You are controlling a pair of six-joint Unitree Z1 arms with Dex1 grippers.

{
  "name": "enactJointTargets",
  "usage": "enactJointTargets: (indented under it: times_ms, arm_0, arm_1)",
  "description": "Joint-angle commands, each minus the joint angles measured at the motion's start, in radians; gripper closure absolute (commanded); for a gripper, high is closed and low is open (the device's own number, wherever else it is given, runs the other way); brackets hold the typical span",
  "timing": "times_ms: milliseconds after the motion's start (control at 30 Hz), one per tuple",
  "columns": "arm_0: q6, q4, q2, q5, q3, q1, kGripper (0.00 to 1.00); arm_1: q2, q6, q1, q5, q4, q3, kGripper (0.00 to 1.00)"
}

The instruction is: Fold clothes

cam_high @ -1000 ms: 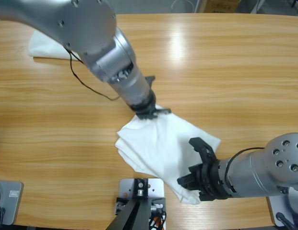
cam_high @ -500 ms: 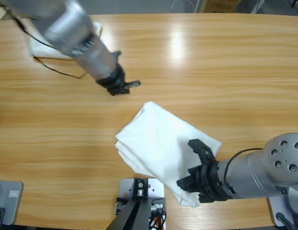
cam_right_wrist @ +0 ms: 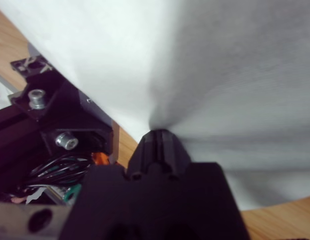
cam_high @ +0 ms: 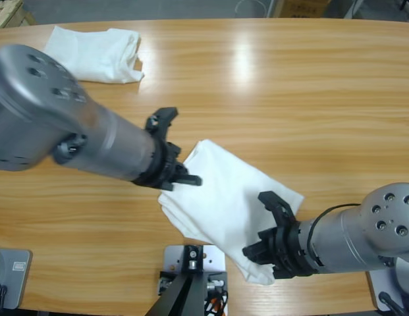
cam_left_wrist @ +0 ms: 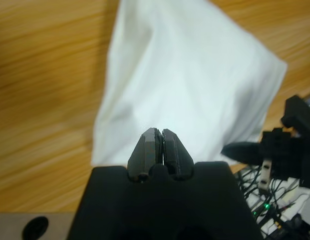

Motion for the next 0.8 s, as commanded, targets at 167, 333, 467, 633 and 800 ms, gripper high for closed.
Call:
enactJointTargets:
  times_ms: [167,333,467,633,800]
  arm_0:
    - [-0.094,-0.084,0.157,-0.026,0.159,-0.041,1.000]
    - [-0.120,-0.126,0.118,-0.003,0.299,-0.024,1.000]
    - [-0.119,-0.128,0.087,0.012,0.321,-0.002,1.000]
    - [-0.105,-0.116,-0.057,0.043,0.390,0.044,1.000]
    - [-0.004,-0.127,-0.253,0.041,0.295,0.080,1.000]
  arm_1:
    - [0.084,-0.011,0.016,0.003,0.049,0.044,1.000]
    - [0.087,-0.011,0.017,0.003,0.049,0.043,1.000]
    - [0.082,-0.011,0.017,0.003,0.049,0.044,1.000]
    - [0.070,-0.011,0.016,-0.004,0.065,0.044,1.000]
    - [-0.122,-0.107,0.017,-0.094,0.388,-0.121,1.000]
